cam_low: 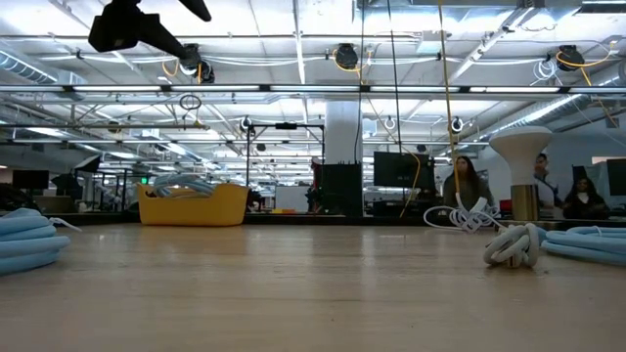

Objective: Pick & Place USB Port
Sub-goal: Put the black charger cable into the gray bin

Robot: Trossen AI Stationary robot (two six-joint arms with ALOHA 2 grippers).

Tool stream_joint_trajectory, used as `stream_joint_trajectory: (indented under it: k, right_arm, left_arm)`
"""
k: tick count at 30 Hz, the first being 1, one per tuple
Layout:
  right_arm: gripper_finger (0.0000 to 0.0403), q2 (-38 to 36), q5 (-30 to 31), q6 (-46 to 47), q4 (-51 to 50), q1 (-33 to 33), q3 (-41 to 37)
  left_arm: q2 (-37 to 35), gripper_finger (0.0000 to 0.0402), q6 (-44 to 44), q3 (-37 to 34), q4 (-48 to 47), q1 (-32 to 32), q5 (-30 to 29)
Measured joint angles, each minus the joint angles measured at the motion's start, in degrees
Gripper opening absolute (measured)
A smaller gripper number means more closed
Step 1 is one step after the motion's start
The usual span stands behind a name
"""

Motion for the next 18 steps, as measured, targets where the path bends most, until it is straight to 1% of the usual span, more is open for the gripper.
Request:
stream_joint_trajectory:
  k: [1,3,6,7,9,11,12,13,14,15,16,17,18]
  right_arm:
    - [0.0133,-0.02,1.82,-0.78,1.48,-0.95,0.0]
    - [0.0133,0.03,7.74,-2.43,5.98,-2.81,0.0]
    - [0.0133,0.0,16.47,-9.09,14.51,-7.53,0.0]
    - [0.0134,0.0,18.09,-10.93,17.93,-9.65,-0.02]
    - [0.0134,0.05,20.03,-13.55,26.78,-14.13,-0.03]
    - [0.0132,0.42,22.91,-15.6,38.82,-18.49,-0.04]
    - [0.0131,0.63,21.81,-17.09,45.8,-20.75,-0.04]
    - [0.013,0.96,18.92,-19.61,51.82,-22.89,-0.04]
    - [0.0129,1.14,15.72,-21.9,56.42,-24.84,0.0]
    - [0.0128,1.08,12.78,-23.24,57.27,-26.6,0.08]
    - [0.0126,0.88,10.22,-23.31,54.35,-28.17,0.23]
    - [0.0124,0.46,8.15,-22.79,47.56,-29.39,0.67]
    - [0.0122,-0.28,7.02,-22.66,36.48,-29.89,1.42]
  left_arm:
    - [0.0,0.0243,0.04,0.0,0.37,0.0,-0.45]
    - [0.0,0.0243,0.08,0.0,0.97,0.0,-1.21]
    - [0.0,0.0243,0.58,0.0,2.39,0.0,-1.63]
    - [0.0,0.0243,0.78,0.0,3.0,0.0,-1.65]
    - [0.0,0.0243,1.05,0.0,4.09,0.0,-1.67]
    - [0.0,0.0243,1.01,0.0,4.3,0.0,-1.65]
    - [0.0,0.0243,0.77,0.0,4.31,-0.01,-1.65]
    - [0.0,0.0243,0.52,0.0,4.32,-0.07,-1.65]
    - [0.0,0.0243,0.19,0.0,4.33,-0.26,-1.65]
    - [0.0,0.0243,0.01,0.0,4.36,-0.42,-1.66]
    - [0.0,0.0243,-0.35,0.0,4.36,-0.7,-1.65]
    - [0.0,0.0243,-0.6,0.0,4.36,-0.95,-1.65]
    - [0.0,0.0243,-0.91,0.0,4.41,-1.25,-1.65]
